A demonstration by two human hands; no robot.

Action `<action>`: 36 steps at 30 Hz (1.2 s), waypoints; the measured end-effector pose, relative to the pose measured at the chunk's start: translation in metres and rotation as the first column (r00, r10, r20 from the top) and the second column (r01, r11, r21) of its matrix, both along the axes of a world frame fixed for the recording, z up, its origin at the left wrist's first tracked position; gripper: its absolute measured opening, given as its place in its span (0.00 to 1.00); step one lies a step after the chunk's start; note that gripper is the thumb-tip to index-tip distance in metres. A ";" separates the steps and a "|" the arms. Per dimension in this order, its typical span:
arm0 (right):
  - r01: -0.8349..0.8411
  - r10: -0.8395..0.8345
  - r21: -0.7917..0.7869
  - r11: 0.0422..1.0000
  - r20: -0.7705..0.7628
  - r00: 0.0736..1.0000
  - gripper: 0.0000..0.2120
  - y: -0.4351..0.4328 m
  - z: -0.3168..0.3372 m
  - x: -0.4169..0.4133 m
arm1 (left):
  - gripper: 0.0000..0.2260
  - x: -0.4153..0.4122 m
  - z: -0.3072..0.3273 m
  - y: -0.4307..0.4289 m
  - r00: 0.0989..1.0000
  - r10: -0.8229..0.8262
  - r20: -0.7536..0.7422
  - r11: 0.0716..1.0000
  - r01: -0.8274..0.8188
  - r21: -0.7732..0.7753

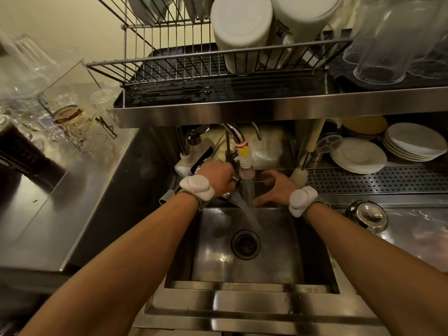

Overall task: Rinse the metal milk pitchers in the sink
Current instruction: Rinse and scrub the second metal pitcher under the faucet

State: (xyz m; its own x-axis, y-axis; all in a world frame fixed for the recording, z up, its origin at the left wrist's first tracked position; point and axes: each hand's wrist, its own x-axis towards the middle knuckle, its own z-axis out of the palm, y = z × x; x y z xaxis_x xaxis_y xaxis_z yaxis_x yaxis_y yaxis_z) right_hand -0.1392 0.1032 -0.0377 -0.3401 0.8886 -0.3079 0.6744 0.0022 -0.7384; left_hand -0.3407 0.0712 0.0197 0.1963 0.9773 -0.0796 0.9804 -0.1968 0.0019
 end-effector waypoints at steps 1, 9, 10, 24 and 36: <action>-0.001 0.001 0.002 1.000 -0.003 1.000 0.51 0.000 0.000 -0.001 | 0.11 -0.001 0.000 0.000 1.000 0.008 0.019 1.000 -0.007 -0.015; -0.034 0.028 -0.071 0.997 -0.083 0.996 0.54 -0.002 -0.014 -0.002 | 0.12 -0.010 -0.032 -0.004 0.784 0.386 0.487 0.902 -0.209 -0.378; -0.034 0.025 -0.081 0.996 -0.108 0.994 0.54 -0.001 -0.017 -0.004 | 0.14 -0.010 -0.038 -0.003 0.720 0.430 0.545 0.882 -0.208 -0.422; 0.079 -0.063 0.063 0.995 -0.221 0.973 0.41 -0.002 -0.030 -0.036 | 0.19 -0.041 -0.057 0.003 0.594 0.542 0.594 0.840 -0.367 -0.399; -0.078 0.086 0.137 0.988 -0.060 0.994 0.42 0.015 -0.003 -0.028 | 0.17 -0.047 -0.059 0.006 0.654 0.439 0.616 0.896 -0.371 -0.245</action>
State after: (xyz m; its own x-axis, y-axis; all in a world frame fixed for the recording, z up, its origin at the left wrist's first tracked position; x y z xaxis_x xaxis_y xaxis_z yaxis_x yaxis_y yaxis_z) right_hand -0.1675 0.1185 -0.0404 -0.4290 0.8886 -0.1623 0.6178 0.1576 -0.7704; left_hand -0.3879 0.0769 -0.0397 -0.1813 0.9672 -0.1778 0.7133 0.2538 0.6533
